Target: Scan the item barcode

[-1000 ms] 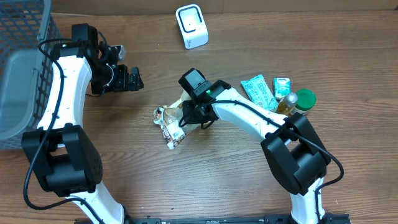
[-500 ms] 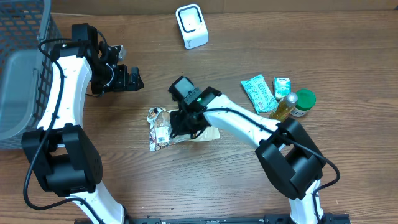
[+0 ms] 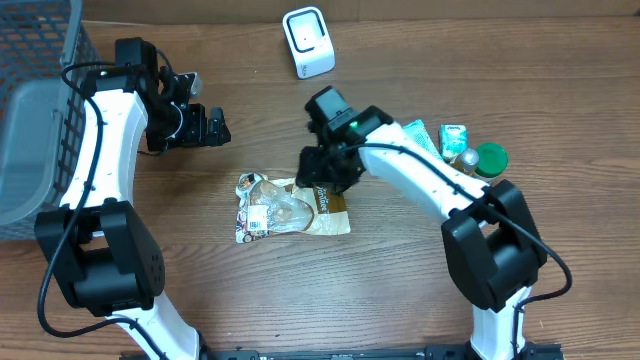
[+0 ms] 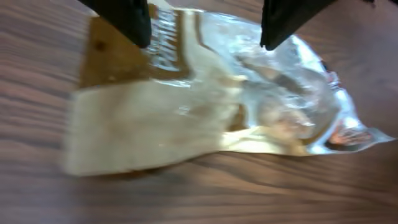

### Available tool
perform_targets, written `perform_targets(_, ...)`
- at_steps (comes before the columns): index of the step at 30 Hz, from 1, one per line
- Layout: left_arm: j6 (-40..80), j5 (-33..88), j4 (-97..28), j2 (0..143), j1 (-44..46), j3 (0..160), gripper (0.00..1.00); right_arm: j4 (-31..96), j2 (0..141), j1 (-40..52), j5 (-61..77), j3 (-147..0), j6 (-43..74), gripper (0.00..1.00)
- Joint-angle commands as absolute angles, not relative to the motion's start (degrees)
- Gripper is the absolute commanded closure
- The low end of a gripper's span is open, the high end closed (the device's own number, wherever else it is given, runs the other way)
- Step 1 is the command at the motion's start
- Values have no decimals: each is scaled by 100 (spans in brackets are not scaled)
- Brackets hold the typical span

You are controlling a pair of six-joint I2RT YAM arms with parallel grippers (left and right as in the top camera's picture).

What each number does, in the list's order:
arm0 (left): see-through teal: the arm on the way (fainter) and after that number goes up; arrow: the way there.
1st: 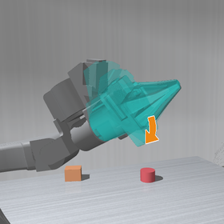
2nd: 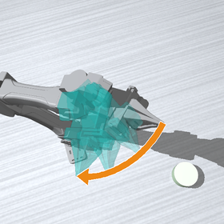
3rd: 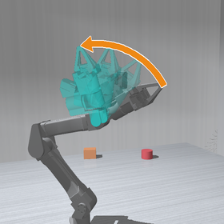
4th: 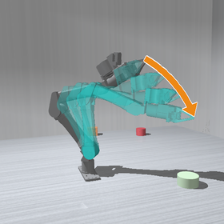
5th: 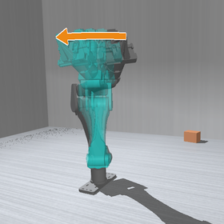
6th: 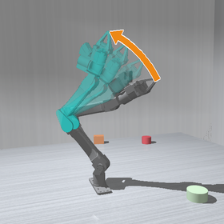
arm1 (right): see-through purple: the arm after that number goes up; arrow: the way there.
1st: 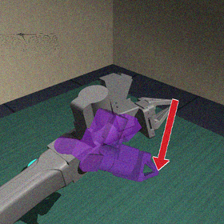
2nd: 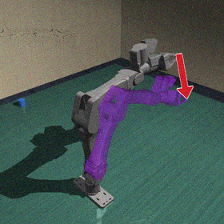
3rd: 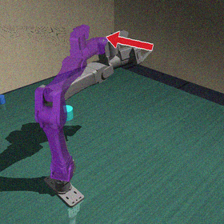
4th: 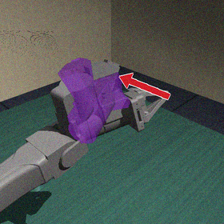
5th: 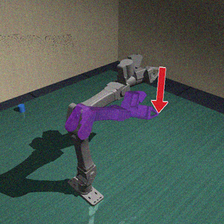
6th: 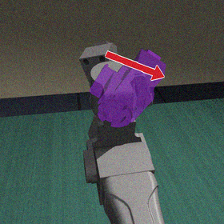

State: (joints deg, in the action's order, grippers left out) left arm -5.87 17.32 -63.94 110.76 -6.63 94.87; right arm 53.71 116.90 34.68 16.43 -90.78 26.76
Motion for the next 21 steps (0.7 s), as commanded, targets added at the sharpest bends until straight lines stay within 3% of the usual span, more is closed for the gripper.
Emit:
perform_targets(1, -467, 1741, -6163, 11017, -648, 9531, 0, 5623, 11472, 3391, 1007, -9188, 2646, 39)
perform_targets(7, -316, 2132, -6359, 11017, -646, 9531, 0, 5846, 11472, 3363, 836, -9188, 2646, 27)
perform_targets(18, -517, 2534, -7365, 11026, -447, 9310, 0, 5867, 11483, 3356, 845, -9070, 2530, 18)
perform_targets(20, -515, 2532, -7330, 11026, -405, 9137, 25, 5885, 11483, 3356, 845, -9070, 2499, 18)
perform_targets(21, -515, 2517, -7328, 11026, -397, 9072, 29, 5887, 11485, 3356, 845, -9070, 2499, 18)
